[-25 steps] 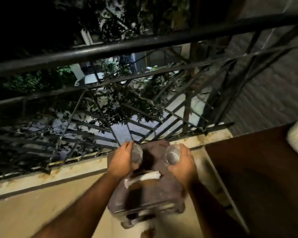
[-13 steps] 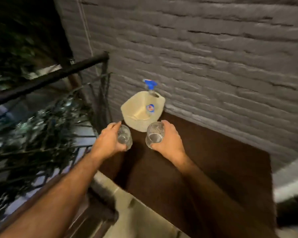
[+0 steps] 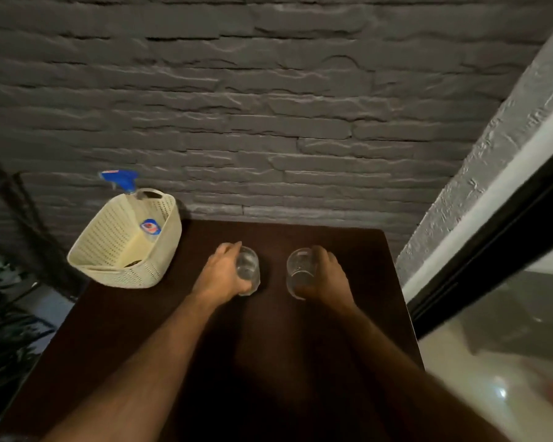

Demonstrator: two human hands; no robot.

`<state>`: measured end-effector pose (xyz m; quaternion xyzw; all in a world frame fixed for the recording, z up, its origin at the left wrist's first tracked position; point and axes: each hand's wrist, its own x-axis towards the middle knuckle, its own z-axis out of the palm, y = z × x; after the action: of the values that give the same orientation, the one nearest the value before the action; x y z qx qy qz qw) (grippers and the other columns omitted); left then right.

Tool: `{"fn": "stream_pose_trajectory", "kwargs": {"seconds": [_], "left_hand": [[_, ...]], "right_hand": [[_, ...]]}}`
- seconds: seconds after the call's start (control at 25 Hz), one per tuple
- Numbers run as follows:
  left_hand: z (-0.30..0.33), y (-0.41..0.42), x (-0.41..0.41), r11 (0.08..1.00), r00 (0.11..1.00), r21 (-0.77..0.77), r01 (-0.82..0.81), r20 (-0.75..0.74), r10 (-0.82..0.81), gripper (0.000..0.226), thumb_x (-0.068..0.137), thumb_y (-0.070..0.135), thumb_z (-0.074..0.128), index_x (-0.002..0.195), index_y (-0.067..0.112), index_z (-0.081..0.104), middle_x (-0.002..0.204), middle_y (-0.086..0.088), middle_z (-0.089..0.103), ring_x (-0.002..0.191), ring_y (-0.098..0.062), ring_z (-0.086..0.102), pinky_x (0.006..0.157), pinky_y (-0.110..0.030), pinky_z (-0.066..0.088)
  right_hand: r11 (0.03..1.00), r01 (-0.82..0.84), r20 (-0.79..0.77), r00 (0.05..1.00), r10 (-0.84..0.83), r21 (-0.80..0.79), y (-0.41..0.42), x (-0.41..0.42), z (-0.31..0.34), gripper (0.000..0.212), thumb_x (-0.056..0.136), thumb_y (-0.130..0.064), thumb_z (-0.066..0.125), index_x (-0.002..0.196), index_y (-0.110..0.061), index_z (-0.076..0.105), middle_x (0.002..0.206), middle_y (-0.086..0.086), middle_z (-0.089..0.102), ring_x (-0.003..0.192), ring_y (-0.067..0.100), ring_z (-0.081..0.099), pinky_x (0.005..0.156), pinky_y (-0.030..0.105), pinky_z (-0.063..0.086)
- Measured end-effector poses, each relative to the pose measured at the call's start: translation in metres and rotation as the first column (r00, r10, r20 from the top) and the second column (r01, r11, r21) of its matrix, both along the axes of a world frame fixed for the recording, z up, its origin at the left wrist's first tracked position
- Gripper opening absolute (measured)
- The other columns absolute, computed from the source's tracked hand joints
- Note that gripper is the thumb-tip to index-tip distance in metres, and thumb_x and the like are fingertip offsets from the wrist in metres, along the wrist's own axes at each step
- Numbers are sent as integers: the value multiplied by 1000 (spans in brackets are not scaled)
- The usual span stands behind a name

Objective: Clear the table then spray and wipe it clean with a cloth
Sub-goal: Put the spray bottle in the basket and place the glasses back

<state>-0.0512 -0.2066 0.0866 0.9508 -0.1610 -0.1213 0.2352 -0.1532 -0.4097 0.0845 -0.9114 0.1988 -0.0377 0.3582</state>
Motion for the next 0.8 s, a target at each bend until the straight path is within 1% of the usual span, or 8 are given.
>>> {"fn": "stream_pose_trajectory", "kwargs": {"seconds": [0.08,0.2,0.32,0.44,0.6,0.68,0.8], "left_hand": [[-12,-21,34,1000,1000,16,13,-25,-13,99,67,36,81,149,22,26,148,2,27,131,-24,38,109,-36,36],[-35,-54,92,999,999,33,32,-25,-31,99,67,34,81,149,21,27,147,0,27,130,-25,38,107,-38,38],[-57,-78,144,1000,999,23,20,-33,-19,93,68,33,80,146,21,31,144,-4,31,129,-29,38,105,-41,40],[-78,-91,182,1000,1000,-1,-3,-7,3,90,68,36,78,144,19,33,144,-7,33,128,-33,40,103,-44,42],[-105,-104,213,1000,1000,11,-7,-6,7,86,66,36,80,139,16,39,139,-8,38,124,-33,45,101,-43,44],[-116,-109,219,1000,1000,6,-6,-7,6,88,66,35,80,141,15,38,139,-8,39,123,-33,46,101,-42,45],[-124,-116,226,999,999,6,-36,-6,36,89,69,36,79,143,15,35,142,-8,38,127,-31,43,105,-39,41]], "right_hand": [[998,49,-19,999,-48,25,-16,29,-11,92,63,-34,86,140,-24,36,140,3,45,121,21,52,91,32,50],[993,104,-27,994,-103,58,-40,81,-30,95,64,-38,85,144,-23,35,144,4,43,125,24,51,99,42,51],[984,162,-35,987,-160,69,-60,132,-50,93,65,-37,85,143,-22,36,143,5,44,126,26,51,100,44,50],[977,199,-62,979,-195,70,-72,173,-69,93,67,-37,84,144,-19,35,143,7,45,127,28,51,102,47,50],[976,211,-99,974,-205,51,-83,203,-95,98,67,-38,85,146,-19,31,144,9,45,127,30,50,103,50,49],[975,218,-113,971,-212,44,-85,212,-103,98,66,-38,86,146,-20,32,142,9,45,126,30,50,102,50,50],[980,194,-129,974,-189,33,-88,222,-112,101,67,-38,86,148,-19,29,144,9,44,128,30,50,103,50,49]]}}
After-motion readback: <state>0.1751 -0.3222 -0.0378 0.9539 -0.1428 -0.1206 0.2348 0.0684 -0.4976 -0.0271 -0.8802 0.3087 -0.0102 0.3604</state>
